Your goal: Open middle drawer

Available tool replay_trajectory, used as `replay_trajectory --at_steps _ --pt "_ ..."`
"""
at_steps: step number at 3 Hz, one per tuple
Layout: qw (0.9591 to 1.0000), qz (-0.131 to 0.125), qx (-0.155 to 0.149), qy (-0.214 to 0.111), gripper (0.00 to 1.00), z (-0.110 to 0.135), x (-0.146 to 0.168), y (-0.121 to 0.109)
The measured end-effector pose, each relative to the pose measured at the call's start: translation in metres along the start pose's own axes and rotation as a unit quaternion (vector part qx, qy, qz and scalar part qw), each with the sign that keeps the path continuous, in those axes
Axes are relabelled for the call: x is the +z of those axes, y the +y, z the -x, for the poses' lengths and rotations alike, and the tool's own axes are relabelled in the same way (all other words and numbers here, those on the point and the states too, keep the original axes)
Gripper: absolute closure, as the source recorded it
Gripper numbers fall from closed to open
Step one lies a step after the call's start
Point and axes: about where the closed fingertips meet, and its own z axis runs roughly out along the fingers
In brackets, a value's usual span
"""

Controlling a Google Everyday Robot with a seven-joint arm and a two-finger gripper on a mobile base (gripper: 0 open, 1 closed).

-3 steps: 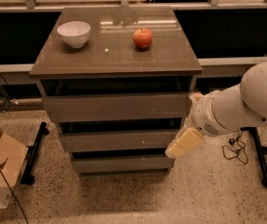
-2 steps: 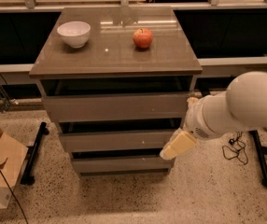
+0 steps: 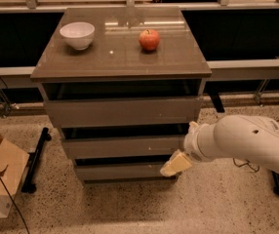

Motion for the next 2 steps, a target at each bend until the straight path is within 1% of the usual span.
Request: replay_trajectory --at_steps 1,2 --pt "0.9988 0.018 0.035 -0.030 0.00 -0.016 0.046 -0.012" --pt "0.9977 0.036 0.049 -0.030 0.00 -0.028 0.068 -0.007"
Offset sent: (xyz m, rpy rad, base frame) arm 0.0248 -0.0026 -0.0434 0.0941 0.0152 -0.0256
